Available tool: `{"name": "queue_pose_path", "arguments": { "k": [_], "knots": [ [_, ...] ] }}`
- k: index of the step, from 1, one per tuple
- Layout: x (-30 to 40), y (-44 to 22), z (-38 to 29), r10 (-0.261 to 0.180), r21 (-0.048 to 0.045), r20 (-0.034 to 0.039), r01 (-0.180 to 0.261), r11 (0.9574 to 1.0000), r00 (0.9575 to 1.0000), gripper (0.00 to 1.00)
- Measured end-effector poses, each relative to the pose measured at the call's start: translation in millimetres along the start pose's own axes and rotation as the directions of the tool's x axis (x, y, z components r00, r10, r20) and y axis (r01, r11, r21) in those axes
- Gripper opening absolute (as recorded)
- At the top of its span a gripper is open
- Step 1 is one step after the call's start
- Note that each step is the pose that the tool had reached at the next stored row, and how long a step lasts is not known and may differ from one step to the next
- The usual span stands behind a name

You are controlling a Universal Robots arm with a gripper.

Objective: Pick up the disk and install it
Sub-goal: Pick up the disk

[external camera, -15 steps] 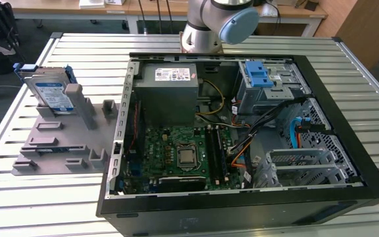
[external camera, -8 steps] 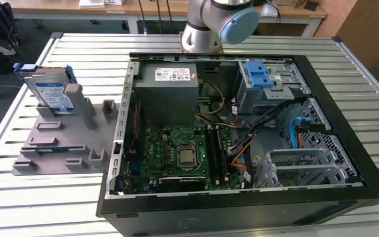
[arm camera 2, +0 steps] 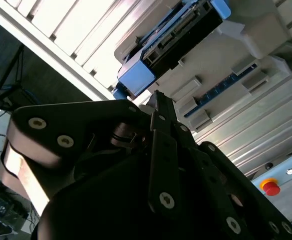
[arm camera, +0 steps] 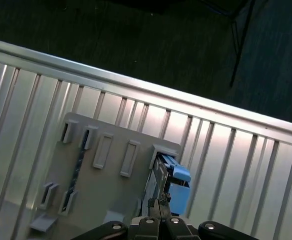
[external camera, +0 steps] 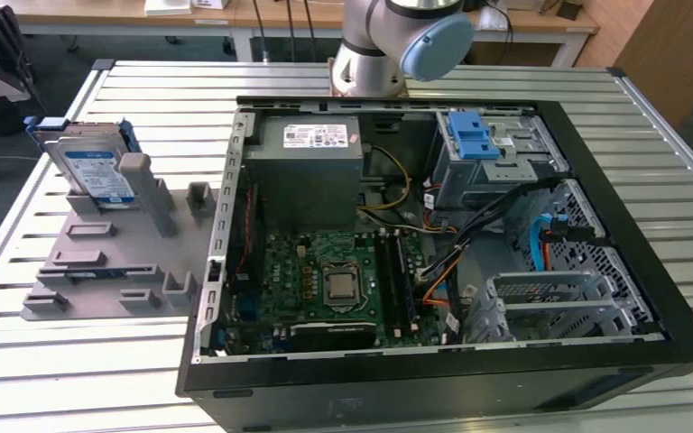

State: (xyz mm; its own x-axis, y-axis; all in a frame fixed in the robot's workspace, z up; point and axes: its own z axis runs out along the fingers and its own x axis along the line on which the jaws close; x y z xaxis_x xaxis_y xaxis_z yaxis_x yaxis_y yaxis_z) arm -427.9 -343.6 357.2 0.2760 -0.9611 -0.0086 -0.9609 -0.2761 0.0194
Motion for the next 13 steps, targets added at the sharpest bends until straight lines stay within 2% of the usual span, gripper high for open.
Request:
{"name": "queue_pose_path", "arguments": {
  "k": [3, 8, 13],
  "knots": [
    [-0.1, -0.1, 1.5, -0.021, 0.0016, 0.0005, 0.021, 0.9998, 0.9998, 0.11],
    [-0.1, -0.2, 4.5, 0.047, 0.0022, 0.002, -0.047, 0.9989, 0.9989, 0.11],
    [-0.1, -0.2, 6.6, 0.122, 0.0027, 0.0035, -0.122, 0.9925, 0.9925, 0.11]
  ]
}}
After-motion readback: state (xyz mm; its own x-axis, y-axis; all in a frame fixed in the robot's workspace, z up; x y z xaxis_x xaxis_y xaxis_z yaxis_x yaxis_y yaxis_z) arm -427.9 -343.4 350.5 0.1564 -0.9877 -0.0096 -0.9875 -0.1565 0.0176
